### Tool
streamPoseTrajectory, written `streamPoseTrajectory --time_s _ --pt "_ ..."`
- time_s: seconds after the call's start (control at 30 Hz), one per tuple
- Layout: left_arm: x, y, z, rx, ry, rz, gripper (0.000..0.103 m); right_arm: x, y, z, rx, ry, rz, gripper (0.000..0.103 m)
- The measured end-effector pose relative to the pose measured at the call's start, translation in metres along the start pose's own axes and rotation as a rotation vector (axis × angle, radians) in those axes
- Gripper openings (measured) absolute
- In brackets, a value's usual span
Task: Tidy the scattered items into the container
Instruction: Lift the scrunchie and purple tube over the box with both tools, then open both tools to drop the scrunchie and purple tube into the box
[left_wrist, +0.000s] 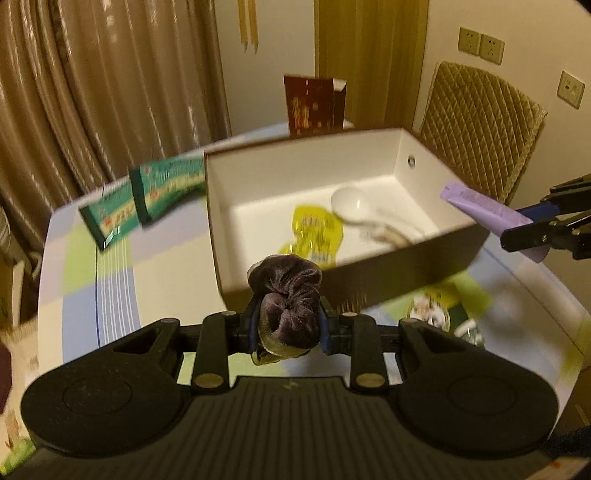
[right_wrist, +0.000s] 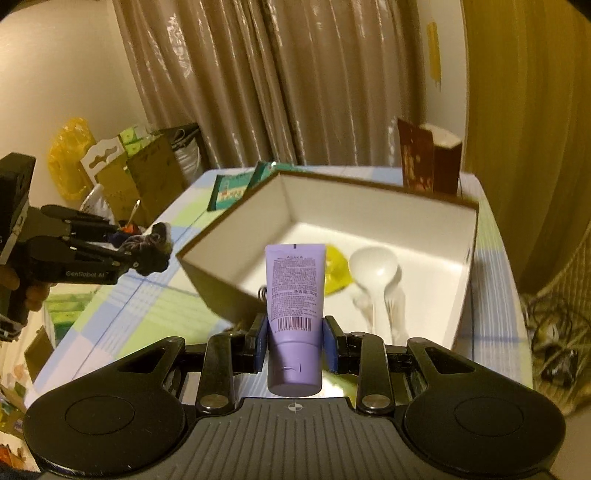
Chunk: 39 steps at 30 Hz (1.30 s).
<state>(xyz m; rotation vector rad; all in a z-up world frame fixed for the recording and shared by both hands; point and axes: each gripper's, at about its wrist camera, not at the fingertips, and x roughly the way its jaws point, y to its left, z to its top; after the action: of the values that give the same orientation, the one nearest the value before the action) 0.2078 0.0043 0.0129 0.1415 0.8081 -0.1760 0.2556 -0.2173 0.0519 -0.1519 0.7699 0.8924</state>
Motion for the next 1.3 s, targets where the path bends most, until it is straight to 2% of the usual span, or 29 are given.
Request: streamPoseTrajectory --time_s 0.27,0.47,0.67,0.97,1.3 --pt "0.027 0.002 0.054 0.035 -0.024 -0.025 0.025 0.033 -0.018 0.039 -0.022 0.001 -0.004 0.028" --pt "0.064 0.002 0.080 0.035 0.014 -0.053 0.025 0.072 -0.030 0.050 -0.026 0.072 -0.005 0.028" --pt "0.107 0.005 0.084 0.026 0.102 -0.046 0.025 0.112 -0.037 0.044 -0.040 0.174 -0.013 0.028" --pt "0.163 0.007 0.075 0.021 0.230 0.003 0.025 0.159 -0.048 0.037 -0.059 0.302 -0.044 0.028" --pt "0.198 0.009 0.076 0.031 0.288 0.035 0.025 0.184 -0.047 0.042 -0.078 0.365 -0.051 0.028"
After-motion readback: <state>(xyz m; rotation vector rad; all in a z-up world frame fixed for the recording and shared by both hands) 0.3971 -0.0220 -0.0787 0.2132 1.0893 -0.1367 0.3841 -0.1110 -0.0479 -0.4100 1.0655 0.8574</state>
